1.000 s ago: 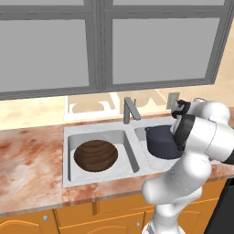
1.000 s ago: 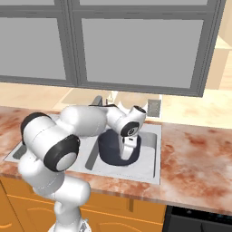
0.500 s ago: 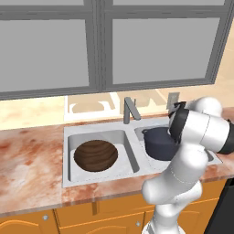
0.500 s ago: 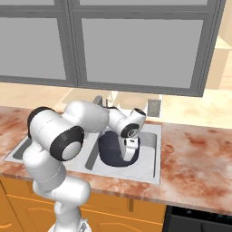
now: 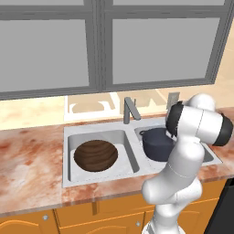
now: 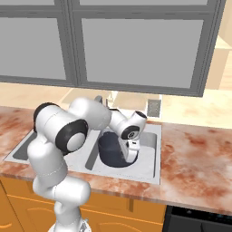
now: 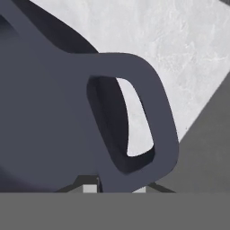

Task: Place the bowl in the left basin and the pot in the right basin of the sink.

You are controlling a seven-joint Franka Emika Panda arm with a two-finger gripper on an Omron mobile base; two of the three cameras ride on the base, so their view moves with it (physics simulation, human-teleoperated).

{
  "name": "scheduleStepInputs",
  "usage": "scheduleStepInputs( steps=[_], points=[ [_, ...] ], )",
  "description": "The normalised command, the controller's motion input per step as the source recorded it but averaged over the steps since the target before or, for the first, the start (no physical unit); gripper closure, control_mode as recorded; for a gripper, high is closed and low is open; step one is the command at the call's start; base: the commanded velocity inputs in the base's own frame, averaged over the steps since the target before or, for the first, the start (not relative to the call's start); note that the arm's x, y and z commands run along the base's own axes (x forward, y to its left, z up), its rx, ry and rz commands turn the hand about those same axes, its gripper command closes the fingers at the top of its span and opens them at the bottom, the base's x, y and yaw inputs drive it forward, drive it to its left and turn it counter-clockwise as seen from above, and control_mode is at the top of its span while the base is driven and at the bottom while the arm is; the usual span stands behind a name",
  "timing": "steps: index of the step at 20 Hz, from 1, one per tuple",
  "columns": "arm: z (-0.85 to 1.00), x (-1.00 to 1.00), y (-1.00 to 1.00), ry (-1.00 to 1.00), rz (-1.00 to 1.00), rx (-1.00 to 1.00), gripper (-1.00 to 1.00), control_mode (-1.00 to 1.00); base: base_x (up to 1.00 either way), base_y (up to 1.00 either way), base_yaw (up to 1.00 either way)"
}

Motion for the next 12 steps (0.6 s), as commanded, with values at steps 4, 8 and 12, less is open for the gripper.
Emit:
scheduleStepInputs(
  steps=[4,8,12],
  points=[
    [-0.17,0.16,-0.04,-0.02,0.06,0.03,1.00,-1.00,0.00,0.00,0.00],
    [-0.17,0.19,-0.07,-0.01,0.05,0.03,1.00,-1.00,0.00,0.00,0.00],
    [-0.16,0.18,-0.10,0.00,0.04,0.01,1.00,-1.00,0.00,0.00,0.00]
  ],
)
